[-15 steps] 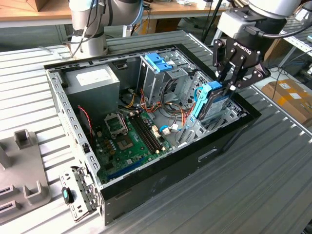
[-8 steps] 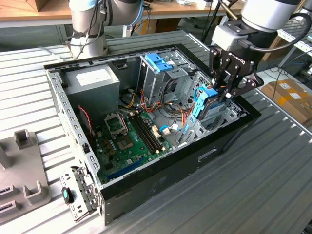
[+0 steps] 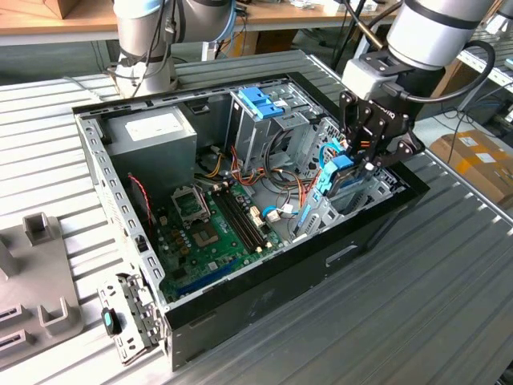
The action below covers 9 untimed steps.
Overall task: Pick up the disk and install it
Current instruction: 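Insert the disk into the insertion slot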
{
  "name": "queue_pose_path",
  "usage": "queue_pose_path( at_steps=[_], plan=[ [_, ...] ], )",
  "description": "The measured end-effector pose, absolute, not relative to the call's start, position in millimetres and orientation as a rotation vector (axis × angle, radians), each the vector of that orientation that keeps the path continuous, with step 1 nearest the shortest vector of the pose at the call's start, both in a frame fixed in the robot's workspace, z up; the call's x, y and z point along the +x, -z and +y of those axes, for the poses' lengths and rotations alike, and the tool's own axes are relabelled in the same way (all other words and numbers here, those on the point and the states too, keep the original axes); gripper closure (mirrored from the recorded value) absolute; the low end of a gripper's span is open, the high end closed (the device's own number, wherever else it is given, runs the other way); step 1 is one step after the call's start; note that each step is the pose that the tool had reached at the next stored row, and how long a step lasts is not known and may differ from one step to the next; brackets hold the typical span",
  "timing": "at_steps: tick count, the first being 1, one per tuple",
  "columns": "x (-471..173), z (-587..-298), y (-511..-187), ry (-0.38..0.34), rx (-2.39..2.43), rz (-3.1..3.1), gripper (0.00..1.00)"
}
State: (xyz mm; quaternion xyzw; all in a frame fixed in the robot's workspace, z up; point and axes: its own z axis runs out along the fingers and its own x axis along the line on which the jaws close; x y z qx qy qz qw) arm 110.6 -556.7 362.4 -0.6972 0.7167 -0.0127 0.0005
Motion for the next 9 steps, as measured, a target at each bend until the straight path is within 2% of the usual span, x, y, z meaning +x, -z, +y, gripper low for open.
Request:
queue_pose_path(
  at_steps=[1, 3, 9],
  plan=[
    [110.6, -556.7, -362.3, 0.04, -2.19, 2.251, 0.65],
    [110.7, -556.6, -362.3, 0.04, -2.19, 2.251, 0.51],
    [110.5, -556.6, -356.0, 0.04, -2.19, 2.251, 0.51]
  ],
)
